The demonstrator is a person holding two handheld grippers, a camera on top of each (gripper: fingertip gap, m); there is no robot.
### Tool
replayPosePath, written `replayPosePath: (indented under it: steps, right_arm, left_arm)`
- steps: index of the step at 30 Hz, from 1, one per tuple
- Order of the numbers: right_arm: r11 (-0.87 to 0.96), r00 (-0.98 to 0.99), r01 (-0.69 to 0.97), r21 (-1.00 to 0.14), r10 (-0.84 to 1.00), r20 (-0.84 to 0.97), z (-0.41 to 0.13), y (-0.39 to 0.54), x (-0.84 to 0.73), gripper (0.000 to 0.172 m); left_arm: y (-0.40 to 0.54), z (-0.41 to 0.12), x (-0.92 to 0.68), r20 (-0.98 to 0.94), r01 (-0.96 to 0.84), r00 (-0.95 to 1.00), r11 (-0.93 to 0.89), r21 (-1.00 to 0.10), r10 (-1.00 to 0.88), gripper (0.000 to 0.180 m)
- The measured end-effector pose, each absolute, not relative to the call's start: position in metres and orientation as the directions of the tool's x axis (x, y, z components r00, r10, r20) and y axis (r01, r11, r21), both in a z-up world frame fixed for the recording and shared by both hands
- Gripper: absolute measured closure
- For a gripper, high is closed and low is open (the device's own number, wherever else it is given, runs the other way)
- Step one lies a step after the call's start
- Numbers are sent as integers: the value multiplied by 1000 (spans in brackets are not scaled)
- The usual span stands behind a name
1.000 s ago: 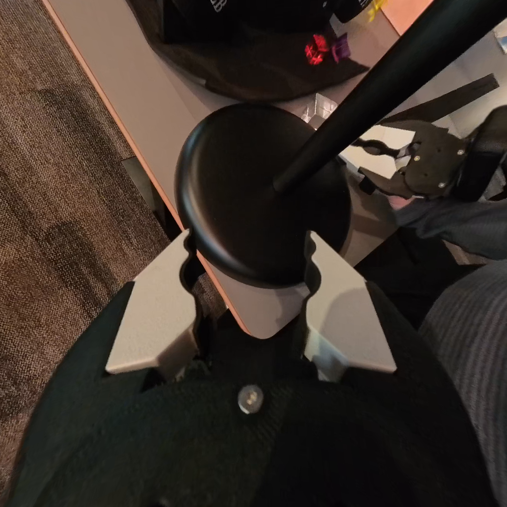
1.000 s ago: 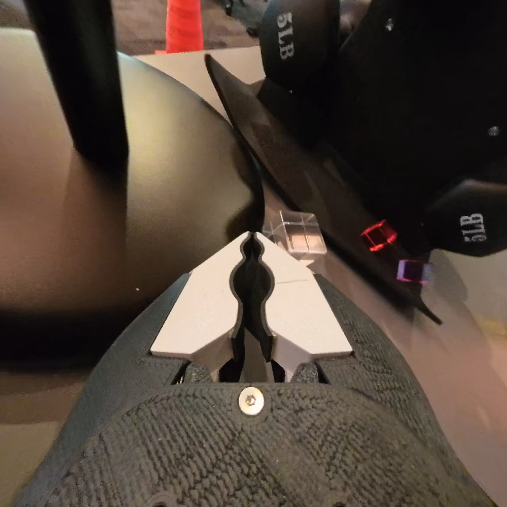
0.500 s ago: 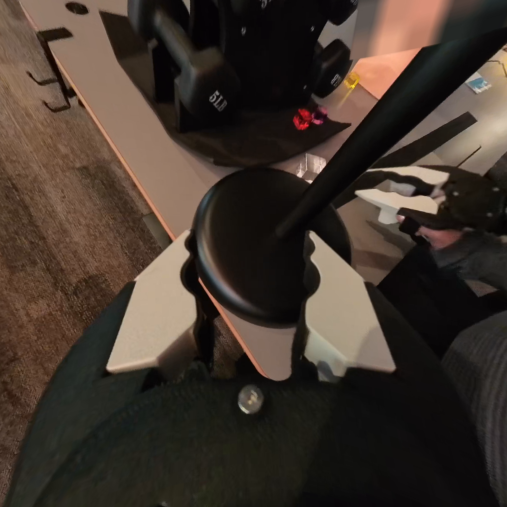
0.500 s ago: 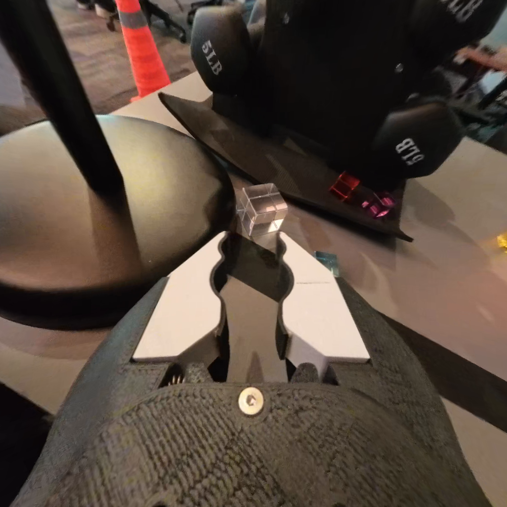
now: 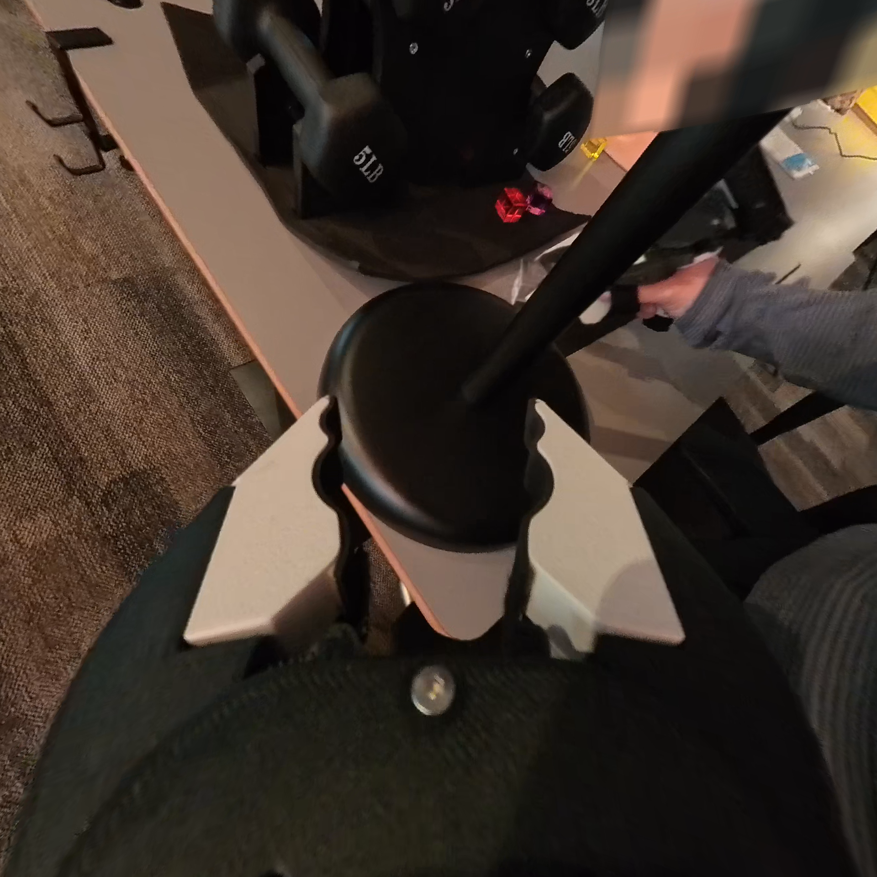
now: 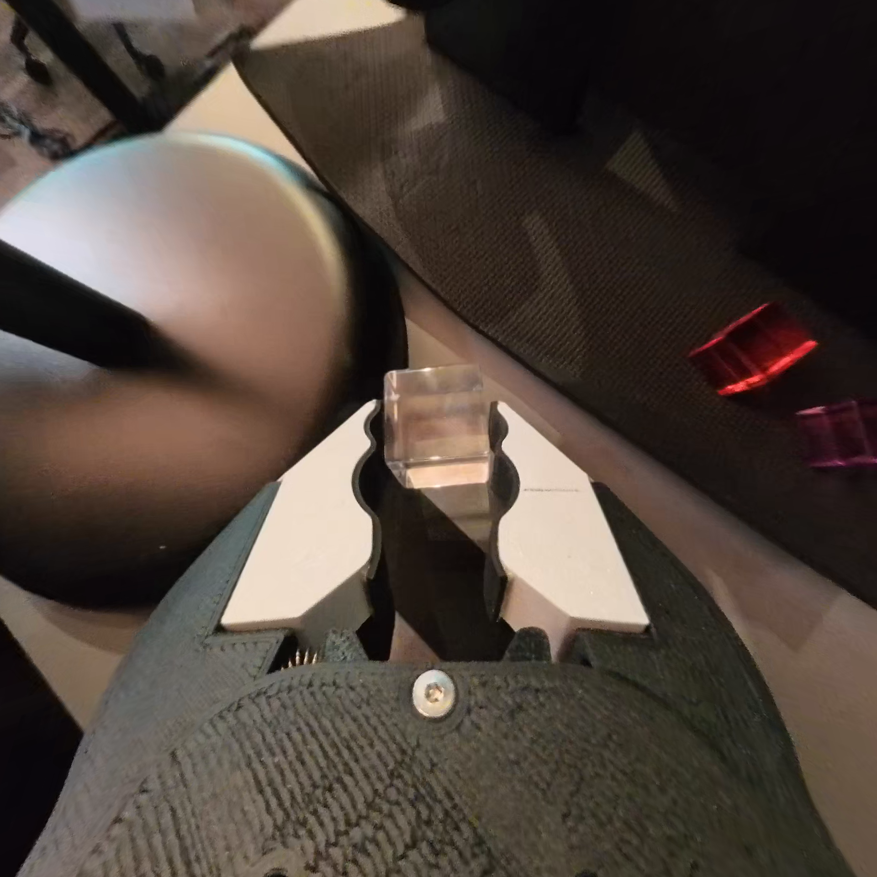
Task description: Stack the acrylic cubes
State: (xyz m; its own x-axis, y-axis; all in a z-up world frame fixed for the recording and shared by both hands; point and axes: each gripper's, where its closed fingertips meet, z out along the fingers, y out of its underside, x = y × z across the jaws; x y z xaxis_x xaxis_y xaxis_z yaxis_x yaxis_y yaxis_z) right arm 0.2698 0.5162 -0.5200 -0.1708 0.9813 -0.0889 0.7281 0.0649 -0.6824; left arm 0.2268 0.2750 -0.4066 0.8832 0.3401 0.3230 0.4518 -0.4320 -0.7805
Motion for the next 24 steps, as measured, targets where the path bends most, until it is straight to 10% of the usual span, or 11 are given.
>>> replayPosePath:
  steps: [19, 22, 24]
  right_arm:
    - [174, -290, 593, -786, 957, -7, -499, 379, 306, 128]
    - [127, -257, 539, -833, 966, -18, -485, 386, 314, 75]
    - [68, -148, 453, -889, 989, 0, -464, 417, 322, 79]
  left_arm:
    - [256, -409, 231, 336, 475, 865, -392, -788, 372, 104]
    - [253, -409, 231, 338, 480, 860, -386, -787, 382, 104]
    - [250, -408, 232, 339, 485, 856, -378, -788, 391, 104]
